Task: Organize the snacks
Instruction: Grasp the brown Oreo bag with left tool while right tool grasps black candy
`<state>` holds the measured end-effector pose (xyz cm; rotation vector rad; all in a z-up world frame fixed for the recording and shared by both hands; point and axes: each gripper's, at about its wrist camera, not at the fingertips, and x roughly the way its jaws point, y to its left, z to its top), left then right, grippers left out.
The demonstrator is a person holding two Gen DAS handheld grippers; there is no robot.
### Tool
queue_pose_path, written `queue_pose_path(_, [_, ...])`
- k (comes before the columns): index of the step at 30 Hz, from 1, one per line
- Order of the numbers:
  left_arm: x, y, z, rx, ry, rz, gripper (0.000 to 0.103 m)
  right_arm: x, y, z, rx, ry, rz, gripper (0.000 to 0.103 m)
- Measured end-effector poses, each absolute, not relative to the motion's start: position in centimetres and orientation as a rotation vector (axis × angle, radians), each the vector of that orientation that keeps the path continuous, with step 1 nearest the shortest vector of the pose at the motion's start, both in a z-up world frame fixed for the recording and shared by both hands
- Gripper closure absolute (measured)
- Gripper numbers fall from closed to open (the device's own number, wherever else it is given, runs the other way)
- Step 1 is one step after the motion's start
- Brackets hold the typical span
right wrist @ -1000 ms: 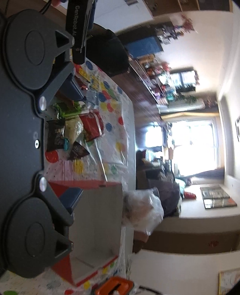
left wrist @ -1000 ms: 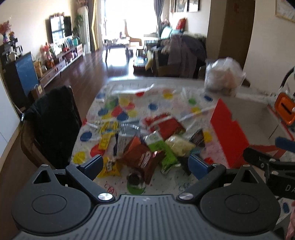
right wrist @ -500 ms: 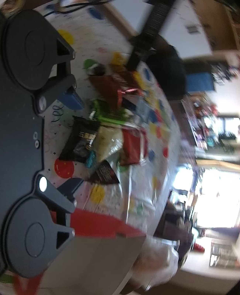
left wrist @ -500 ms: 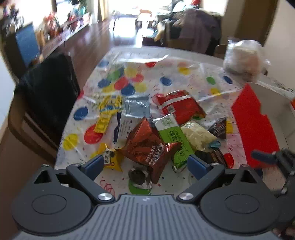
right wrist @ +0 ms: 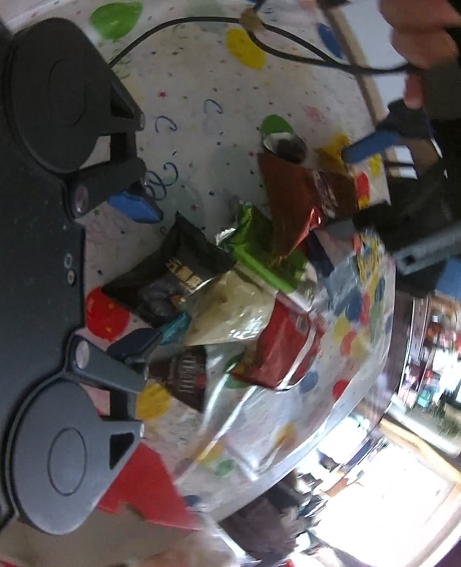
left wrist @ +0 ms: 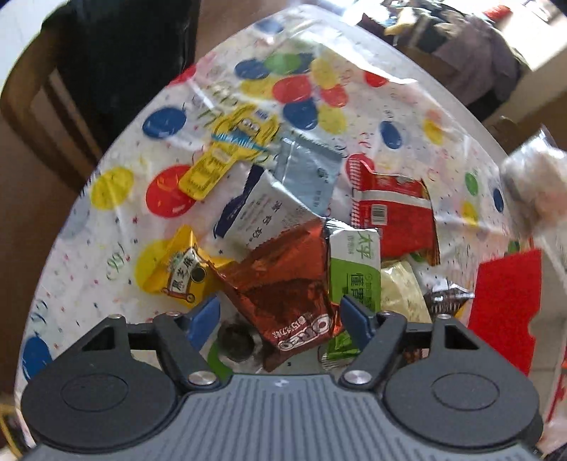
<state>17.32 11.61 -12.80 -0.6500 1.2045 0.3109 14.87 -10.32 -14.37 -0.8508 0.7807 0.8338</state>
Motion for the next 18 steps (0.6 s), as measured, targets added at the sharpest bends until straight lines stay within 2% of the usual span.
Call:
queue_pose_path(5, [18.0, 12.1, -13.9, -0.698, 1.231, 0.327, 0.029, 15.9, -8.9, -14.6, -0.96, 0.799, 0.876, 0.04])
queue_pose_path(7, [18.2, 12.3, -14.4, -0.716, 1.24, 0.343, 0.029, 16.2, -8.2, -14.9, -1.014, 0.805, 0.901, 0.045])
queue_pose_path(10, [18.5, 12.5, -14.9, -0.727, 1.243, 0.343, 0.036, 16.6, -7.6, -15.5, -1.069, 0.827, 0.934, 0.052])
queue_pose_path(12, [18.7, 12.6, -15.2, -0.734, 1.246, 0.338, 0.037, 16.7, -7.5, -15.6, -1.062, 0.831, 0.962, 0.056])
queue_pose_path(14, [18.7, 12.7, -15.5, -0.739, 1.253, 0.332, 0.047, 16.8, -7.3, -15.5, -1.061, 0.834, 0.972, 0.058])
queue_pose_path(18, [18.5, 12.7, -15.7, -0.749, 1.253, 0.315, 0.049, 16.8, -7.2, -15.4, -1.022, 0.848, 0.982, 0.065])
